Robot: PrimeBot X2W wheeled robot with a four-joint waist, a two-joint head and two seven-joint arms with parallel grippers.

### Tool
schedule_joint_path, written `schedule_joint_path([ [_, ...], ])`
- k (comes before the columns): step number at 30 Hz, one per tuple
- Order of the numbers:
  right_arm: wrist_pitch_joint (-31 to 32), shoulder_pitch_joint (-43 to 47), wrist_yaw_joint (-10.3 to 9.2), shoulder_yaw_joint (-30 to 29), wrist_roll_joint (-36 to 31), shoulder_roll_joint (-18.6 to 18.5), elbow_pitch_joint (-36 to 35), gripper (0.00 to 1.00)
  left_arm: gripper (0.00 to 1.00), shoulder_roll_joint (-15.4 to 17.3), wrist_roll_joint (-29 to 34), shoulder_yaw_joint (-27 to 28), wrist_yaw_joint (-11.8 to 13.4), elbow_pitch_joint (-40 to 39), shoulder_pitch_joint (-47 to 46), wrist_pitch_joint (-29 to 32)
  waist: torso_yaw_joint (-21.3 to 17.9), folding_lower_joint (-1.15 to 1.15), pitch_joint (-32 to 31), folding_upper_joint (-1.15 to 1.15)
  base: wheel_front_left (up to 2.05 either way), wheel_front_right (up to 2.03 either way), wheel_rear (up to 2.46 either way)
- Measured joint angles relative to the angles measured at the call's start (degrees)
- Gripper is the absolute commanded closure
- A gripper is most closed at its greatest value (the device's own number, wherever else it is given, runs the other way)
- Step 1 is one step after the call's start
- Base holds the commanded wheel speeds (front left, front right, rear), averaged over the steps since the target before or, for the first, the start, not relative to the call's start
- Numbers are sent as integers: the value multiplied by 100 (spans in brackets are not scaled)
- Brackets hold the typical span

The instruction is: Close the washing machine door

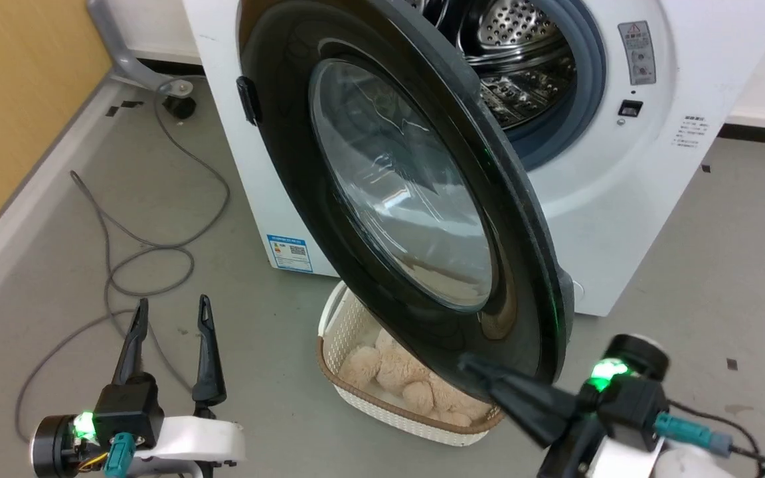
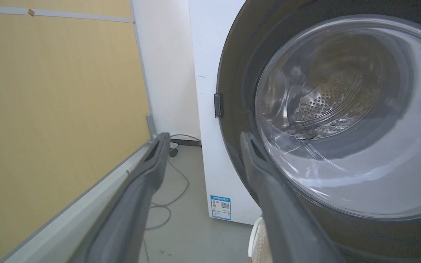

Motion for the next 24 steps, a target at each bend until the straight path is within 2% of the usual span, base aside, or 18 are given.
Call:
schedule_joint_path([
  [9, -1, 108, 19, -872, -43, 102, 734, 100, 0, -100, 100, -83, -49, -19, -34, 0, -71, 0, 224, 0, 0, 0, 0],
  [15, -1, 91, 14, -1830, 49, 315, 931, 100, 0, -134, 116, -121, -44, -88, -167, 0, -101, 0, 440, 0, 0, 0, 0],
  [24, 0, -706, 12, -2847, -302, 367, 1894, 100, 0, -193, 111, -242, -44, -171, -565, 0, -76, 1, 946, 0, 0, 0, 0],
])
